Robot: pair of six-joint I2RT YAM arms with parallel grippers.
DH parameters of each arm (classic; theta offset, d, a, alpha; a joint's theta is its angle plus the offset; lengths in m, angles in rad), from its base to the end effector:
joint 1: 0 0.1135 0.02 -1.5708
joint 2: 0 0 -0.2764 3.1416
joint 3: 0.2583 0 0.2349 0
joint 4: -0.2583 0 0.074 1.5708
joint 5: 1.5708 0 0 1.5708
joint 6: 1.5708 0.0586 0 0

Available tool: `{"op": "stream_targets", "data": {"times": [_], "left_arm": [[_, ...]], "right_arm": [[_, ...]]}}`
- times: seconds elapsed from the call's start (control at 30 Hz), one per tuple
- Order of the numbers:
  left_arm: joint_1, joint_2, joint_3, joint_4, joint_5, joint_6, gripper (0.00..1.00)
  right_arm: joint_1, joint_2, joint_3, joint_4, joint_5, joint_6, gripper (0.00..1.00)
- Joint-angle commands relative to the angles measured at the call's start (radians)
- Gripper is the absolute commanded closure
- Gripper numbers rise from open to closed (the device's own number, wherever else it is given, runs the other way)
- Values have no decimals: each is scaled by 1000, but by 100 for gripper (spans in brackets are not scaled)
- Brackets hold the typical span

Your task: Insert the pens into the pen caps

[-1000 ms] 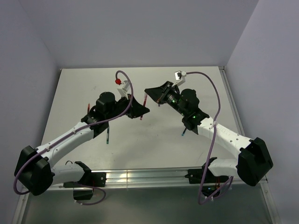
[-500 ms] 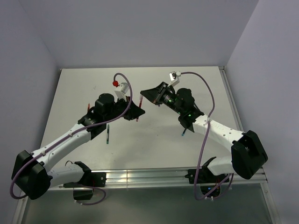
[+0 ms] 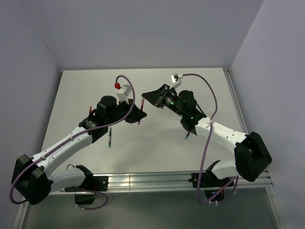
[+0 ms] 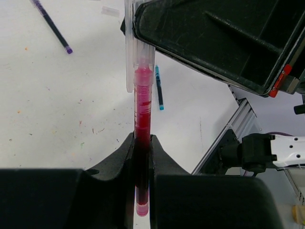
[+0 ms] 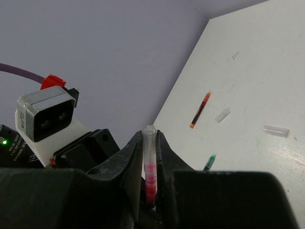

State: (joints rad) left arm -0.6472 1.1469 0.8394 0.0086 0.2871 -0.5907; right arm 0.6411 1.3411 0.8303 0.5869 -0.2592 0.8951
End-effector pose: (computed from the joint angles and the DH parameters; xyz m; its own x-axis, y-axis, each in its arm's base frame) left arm 0.2017 -0.1732 0.3155 -0.6374 -0.1878 -0.7473 0.5288 0.5988 -0.6015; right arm 0.2433 0.2003 0.3339 -0.5728 0.5136 -0.6388 -0.5372 0.3534 0.7658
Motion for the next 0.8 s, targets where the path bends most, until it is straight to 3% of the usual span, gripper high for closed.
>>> {"op": "stream_targets", "data": {"times": [0.0, 0.33, 0.77], "left_arm": [[30, -7, 89, 67, -178, 28, 100], [61, -30, 109, 28, -233, 49, 100], [100, -118, 79, 59, -282, 46, 100]], "right_arm": [[78, 12, 35, 10, -229, 10, 100], [100, 82, 92, -4, -342, -50, 100], [118, 104, 113, -56, -359, -81, 100]]}}
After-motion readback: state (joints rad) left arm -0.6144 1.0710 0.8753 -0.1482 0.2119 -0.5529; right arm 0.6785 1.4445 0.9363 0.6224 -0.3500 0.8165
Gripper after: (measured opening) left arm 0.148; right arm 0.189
